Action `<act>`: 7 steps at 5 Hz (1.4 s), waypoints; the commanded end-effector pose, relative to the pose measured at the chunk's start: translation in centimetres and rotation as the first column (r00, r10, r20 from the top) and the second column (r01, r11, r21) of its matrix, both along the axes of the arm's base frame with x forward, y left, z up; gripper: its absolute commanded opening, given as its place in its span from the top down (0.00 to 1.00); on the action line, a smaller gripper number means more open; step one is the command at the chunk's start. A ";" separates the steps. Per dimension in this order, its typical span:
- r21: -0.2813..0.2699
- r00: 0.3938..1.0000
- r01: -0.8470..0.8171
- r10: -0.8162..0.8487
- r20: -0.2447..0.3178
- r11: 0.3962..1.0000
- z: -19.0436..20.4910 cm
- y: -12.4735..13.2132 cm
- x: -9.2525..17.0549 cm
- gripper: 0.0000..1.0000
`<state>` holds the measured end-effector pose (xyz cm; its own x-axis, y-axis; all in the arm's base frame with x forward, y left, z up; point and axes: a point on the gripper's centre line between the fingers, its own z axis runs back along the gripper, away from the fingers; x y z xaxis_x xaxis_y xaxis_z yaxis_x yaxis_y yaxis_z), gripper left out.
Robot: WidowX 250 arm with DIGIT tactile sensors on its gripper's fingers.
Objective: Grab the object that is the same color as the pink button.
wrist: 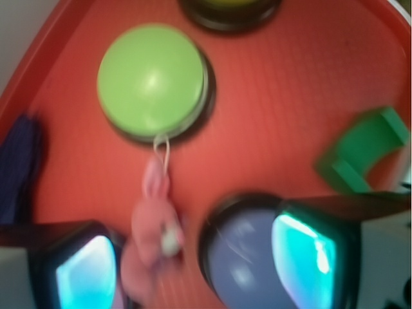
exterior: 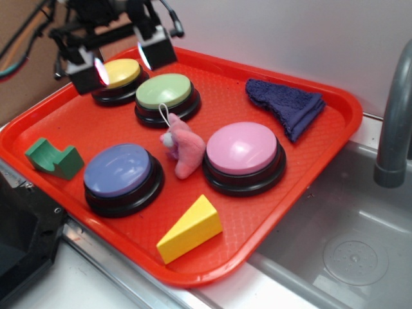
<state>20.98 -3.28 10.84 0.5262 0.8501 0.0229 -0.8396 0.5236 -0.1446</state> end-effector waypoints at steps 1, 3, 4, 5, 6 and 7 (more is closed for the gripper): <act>0.117 0.998 0.019 -0.025 0.049 0.993 -3.5 -1.1 2.1 0.00; 0.145 0.999 0.000 -0.005 0.036 0.989 -5.5 -1.2 2.4 0.00; 0.152 0.999 -0.012 0.006 0.038 0.988 -6.3 -1.2 2.6 0.00; 0.130 1.000 -0.016 0.013 0.026 0.991 -7.1 -0.9 3.0 0.00; 0.142 1.000 -0.017 0.015 0.015 0.990 -7.9 -1.0 3.4 0.00; 0.163 1.000 -0.024 0.021 0.017 0.986 -8.3 -0.9 3.6 0.40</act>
